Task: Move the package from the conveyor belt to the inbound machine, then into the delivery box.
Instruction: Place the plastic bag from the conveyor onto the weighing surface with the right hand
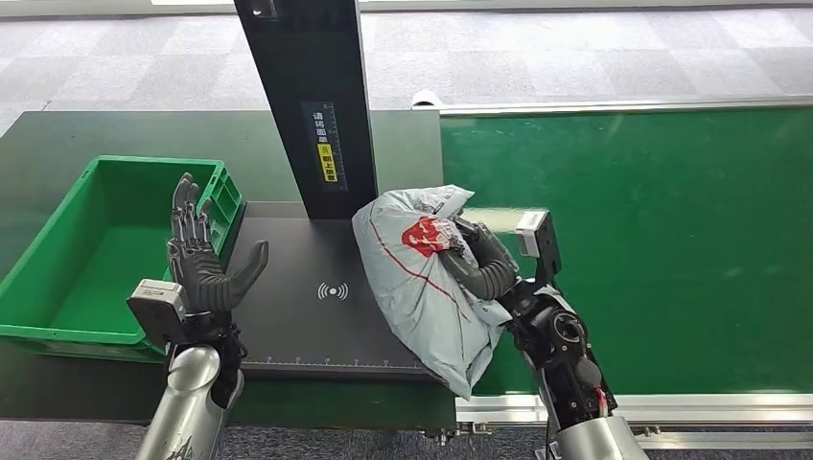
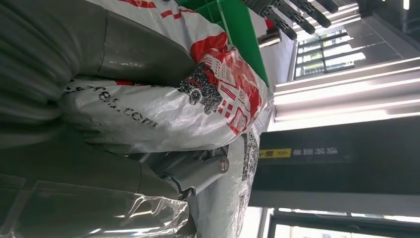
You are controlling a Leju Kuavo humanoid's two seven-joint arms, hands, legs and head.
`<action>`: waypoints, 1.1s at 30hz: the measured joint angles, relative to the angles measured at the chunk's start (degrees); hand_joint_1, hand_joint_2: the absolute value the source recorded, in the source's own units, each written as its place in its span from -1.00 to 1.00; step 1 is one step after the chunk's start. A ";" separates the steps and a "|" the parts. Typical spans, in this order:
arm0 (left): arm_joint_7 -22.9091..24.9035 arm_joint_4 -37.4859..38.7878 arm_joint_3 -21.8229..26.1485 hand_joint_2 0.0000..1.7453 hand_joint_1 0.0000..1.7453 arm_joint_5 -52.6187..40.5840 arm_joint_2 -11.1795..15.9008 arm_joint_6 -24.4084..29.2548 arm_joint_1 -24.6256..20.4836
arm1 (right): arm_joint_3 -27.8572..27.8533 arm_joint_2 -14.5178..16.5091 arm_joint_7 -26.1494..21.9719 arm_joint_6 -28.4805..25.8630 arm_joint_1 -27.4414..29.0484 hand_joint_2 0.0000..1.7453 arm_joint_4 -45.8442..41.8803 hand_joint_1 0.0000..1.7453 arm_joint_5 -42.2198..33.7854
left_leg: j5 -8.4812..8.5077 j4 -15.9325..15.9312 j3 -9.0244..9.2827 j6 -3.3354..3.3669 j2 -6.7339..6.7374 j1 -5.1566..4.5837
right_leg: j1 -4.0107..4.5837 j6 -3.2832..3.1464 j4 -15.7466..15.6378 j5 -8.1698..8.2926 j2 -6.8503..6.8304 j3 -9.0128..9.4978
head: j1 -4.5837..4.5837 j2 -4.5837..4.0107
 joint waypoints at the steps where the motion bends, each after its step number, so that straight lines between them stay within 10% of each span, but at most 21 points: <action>1: -0.06 0.04 0.08 1.00 -1.00 0.12 0.06 0.11 -0.01 | 0.64 0.59 -0.02 0.06 -1.02 1.00 2.21 1.00 -0.15 | 0.00 0.00 -0.02 0.00 0.00 0.00 | 0.00 0.00 0.00 0.00 0.00 -0.02 | 0.00 0.00; 23: -0.35 1.92 0.46 1.00 -1.00 0.35 0.37 0.05 -1.18 | 4.73 3.77 -1.42 3.26 -6.65 1.00 16.25 1.00 -2.19 | 0.00 0.02 -0.07 0.00 -0.04 -0.01 | -0.03 0.01 -0.02 0.00 -0.07 -0.09 | 0.00 0.00; 24: -0.38 2.40 0.24 1.00 -1.00 0.34 0.32 -0.06 -1.60 | 4.99 3.95 -1.93 4.27 -6.86 1.00 16.92 0.90 -2.40 | 0.00 0.02 -0.07 0.00 -0.04 0.00 | -0.03 0.01 -0.02 0.00 -0.07 -0.08 | 0.00 0.00; 28: -0.54 4.51 -1.01 1.00 -1.00 0.24 -0.04 -0.60 -3.44 | 6.66 4.91 -3.71 5.54 -8.09 1.00 20.01 -1.00 -1.45 | 0.00 0.02 -0.07 0.00 -0.04 0.00 | -0.03 0.01 -0.01 0.00 -0.06 -0.08 | 0.01 0.00; 33: -0.38 5.98 -2.34 1.00 -1.00 -1.75 -0.42 -1.55 -4.38 | 11.31 5.43 -6.11 -5.21 -9.68 1.00 23.33 -1.00 9.72 | 0.00 0.03 -0.07 0.00 -0.03 0.00 | -0.04 0.01 -0.02 0.00 -0.07 -0.08 | 0.01 0.00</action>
